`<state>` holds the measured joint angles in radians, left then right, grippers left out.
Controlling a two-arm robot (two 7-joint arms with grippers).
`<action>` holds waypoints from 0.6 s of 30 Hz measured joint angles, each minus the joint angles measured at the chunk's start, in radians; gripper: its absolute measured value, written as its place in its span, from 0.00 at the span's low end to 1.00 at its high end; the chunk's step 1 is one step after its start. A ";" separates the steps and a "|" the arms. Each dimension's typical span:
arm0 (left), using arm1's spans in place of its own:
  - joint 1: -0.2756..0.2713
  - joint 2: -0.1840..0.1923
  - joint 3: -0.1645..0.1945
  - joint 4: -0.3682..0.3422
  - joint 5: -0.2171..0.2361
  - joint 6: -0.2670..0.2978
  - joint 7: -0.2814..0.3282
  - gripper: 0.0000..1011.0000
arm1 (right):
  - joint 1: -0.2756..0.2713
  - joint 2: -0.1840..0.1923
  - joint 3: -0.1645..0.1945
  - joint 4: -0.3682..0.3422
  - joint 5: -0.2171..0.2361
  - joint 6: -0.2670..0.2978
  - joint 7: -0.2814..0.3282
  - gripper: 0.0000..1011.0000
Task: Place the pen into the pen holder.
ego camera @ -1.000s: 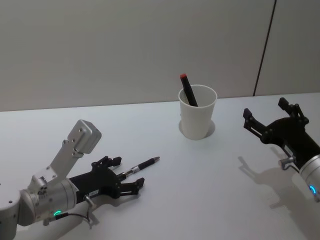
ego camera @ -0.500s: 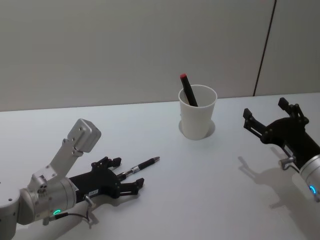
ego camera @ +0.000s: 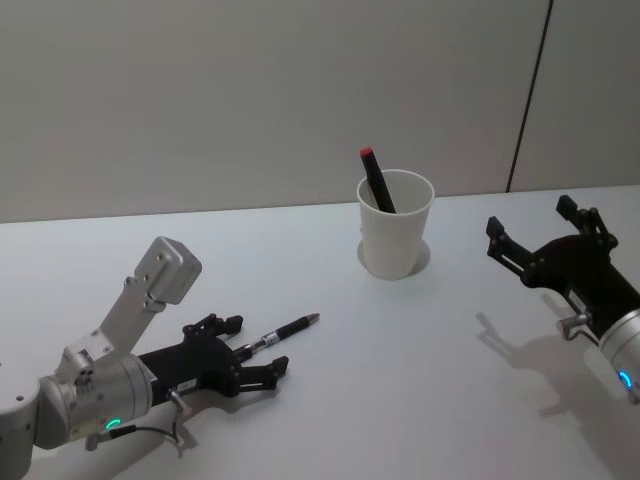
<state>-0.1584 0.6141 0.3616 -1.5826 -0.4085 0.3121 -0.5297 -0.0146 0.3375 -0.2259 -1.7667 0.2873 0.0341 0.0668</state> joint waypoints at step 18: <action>0.000 0.000 0.001 0.000 -0.003 0.004 -0.002 0.99 | 0.000 0.000 0.000 0.000 0.000 0.000 0.000 0.99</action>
<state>-0.1585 0.6141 0.3630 -1.5831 -0.4120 0.3160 -0.5321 -0.0146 0.3375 -0.2259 -1.7667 0.2873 0.0340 0.0668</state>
